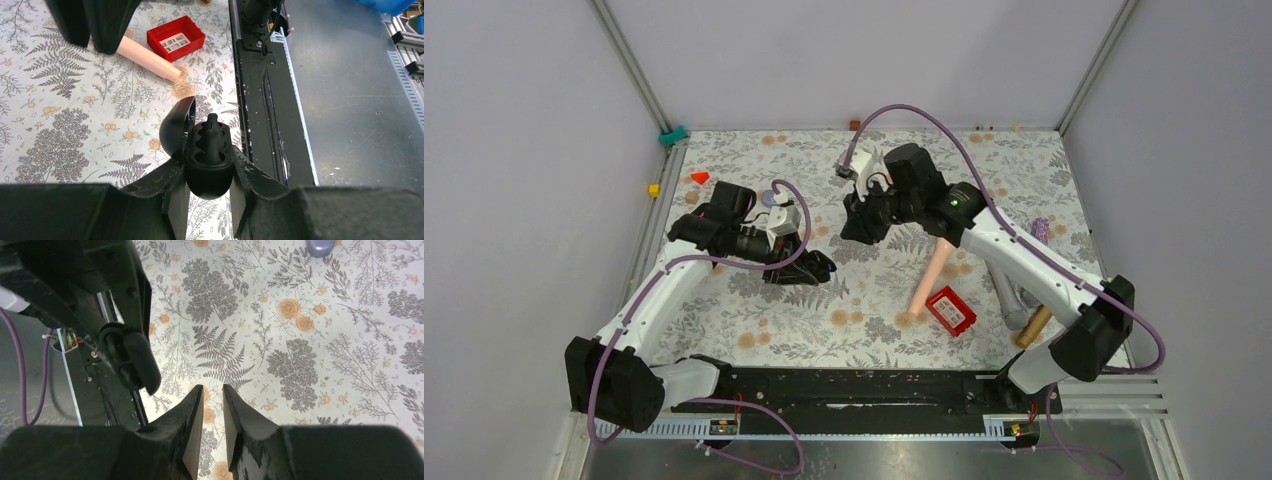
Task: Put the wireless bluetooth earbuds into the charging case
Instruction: Close the charging case.
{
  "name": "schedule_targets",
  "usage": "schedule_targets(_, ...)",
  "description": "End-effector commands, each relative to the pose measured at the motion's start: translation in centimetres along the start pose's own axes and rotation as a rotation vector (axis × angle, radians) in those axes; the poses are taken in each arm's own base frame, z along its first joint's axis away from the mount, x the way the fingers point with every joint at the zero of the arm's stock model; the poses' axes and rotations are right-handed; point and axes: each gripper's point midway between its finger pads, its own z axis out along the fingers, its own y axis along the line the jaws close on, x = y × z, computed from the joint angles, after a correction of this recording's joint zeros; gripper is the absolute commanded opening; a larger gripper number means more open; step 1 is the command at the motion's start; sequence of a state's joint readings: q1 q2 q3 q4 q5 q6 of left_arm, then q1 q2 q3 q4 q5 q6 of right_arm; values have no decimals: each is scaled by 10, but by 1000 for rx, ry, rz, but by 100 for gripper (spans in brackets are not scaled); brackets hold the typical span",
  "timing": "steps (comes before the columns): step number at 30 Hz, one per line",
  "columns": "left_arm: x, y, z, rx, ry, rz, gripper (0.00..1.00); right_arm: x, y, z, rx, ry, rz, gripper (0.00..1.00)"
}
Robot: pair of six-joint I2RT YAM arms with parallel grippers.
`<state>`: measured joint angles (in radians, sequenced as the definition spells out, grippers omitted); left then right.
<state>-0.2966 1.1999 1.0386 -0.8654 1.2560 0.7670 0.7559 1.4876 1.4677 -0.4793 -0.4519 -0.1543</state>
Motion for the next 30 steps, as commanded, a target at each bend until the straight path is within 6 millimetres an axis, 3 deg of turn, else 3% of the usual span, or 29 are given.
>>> schedule_targets(1, -14, -6, 0, 26, -42, 75, 9, 4, -5, 20, -9, 13, 79, 29)
schedule_targets(13, -16, -7, -1, 24, -45, 85, 8, 17, 8, 39, -124, 64, 155, 30)
schedule_targets(30, -16, -7, -1, 23, -46, 84, 8, 8, 41, 27, -280, 43, 126, 31)
